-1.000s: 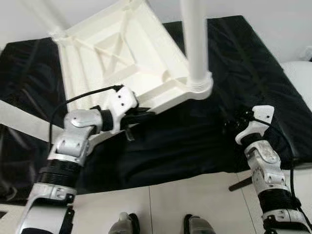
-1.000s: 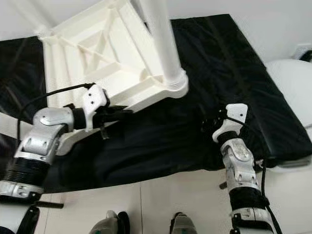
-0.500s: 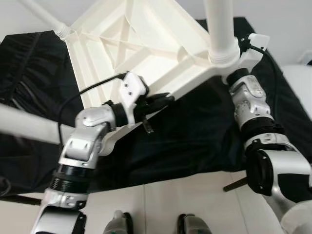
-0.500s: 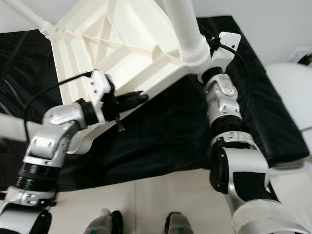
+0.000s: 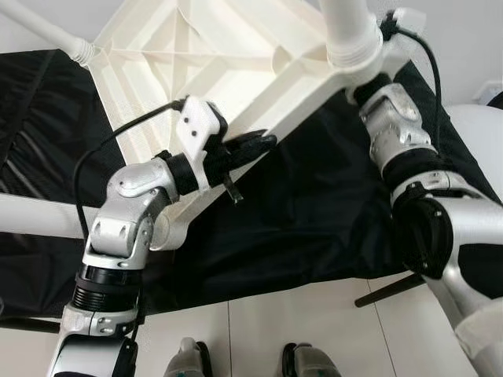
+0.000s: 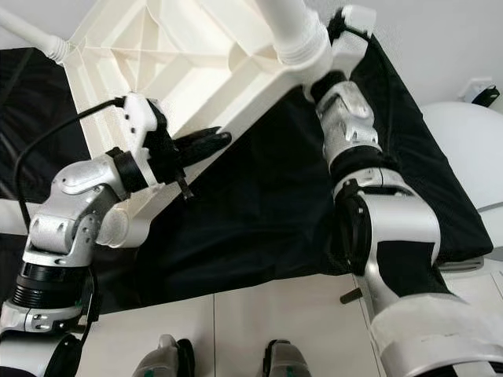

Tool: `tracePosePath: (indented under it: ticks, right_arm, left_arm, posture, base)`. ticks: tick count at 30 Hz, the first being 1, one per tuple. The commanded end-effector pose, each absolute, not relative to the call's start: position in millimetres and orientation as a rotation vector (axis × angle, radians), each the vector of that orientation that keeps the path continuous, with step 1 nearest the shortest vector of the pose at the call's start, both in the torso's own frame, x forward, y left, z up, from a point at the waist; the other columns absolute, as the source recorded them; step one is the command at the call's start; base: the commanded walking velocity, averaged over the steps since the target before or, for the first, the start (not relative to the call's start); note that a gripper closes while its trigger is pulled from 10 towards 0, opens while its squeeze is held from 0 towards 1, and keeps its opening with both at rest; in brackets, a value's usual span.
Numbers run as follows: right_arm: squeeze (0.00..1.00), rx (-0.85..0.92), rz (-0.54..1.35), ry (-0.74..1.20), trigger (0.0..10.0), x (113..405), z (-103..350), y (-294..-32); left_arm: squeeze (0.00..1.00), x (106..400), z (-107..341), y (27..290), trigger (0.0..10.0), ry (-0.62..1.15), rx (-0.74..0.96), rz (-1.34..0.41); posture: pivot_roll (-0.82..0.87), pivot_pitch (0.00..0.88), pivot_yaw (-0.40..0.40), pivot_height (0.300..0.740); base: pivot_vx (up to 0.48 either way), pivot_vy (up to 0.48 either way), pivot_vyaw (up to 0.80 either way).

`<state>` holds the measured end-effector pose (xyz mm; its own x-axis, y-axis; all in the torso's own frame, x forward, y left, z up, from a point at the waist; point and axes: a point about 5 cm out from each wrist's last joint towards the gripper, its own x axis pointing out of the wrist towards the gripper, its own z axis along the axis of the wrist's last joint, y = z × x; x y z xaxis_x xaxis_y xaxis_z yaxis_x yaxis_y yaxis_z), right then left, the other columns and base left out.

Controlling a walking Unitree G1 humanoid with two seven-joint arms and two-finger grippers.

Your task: Building children table

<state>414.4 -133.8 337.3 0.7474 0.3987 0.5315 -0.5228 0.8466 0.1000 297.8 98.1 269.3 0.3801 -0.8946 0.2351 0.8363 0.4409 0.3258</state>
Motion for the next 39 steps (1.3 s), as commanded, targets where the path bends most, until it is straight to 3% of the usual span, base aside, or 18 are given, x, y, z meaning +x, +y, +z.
tracePosePath:
  ticks: [1, 19, 35, 37, 38, 39]
  right_arm:
    - [0.00, 0.212, 0.722, -0.595, 10.0, 405, 359, -99]
    - [0.00, 0.257, 1.132, -0.773, 10.0, 377, 423, -76]
    - [0.00, 0.241, 1.211, -0.793, 10.0, 371, 430, -72]
    - [0.00, 0.232, 1.237, -0.798, 10.0, 369, 432, -71]
    - [0.00, 0.199, 1.318, -0.795, 10.0, 365, 433, -68]
    - [0.00, 0.199, 1.318, -0.795, 10.0, 365, 433, -68]
  left_arm:
    - [0.00, 294, 293, 91, 0.0, -0.511, 0.141, -1.068]
    - [0.00, 303, 298, 135, 0.0, -0.599, -0.164, -0.808]
    - [0.00, 305, 286, 130, 0.0, -0.577, -0.220, -0.806]
    - [0.00, 304, 282, 126, 0.0, -0.571, -0.239, -0.820]
    - [0.00, 295, 265, 92, 0.0, -0.517, -0.323, -0.989]
    - [0.00, 295, 265, 92, 0.0, -0.517, -0.323, -0.989]
  posture:
    - [0.05, 0.102, -0.037, 0.740]
    - [0.04, 0.088, -0.076, 0.740]
    - [0.03, 0.090, -0.082, 0.740]
    - [0.03, 0.089, -0.082, 0.740]
    - [0.01, 0.099, -0.080, 0.740]
    - [0.01, 0.099, -0.080, 0.740]
  base:
    - [0.000, 0.000, 0.00]
    - [0.000, 0.000, 0.00]
    - [0.000, 0.000, 0.00]
    - [0.000, 0.000, 0.00]
    - [0.000, 0.000, 0.00]
    - [0.000, 0.000, 0.00]
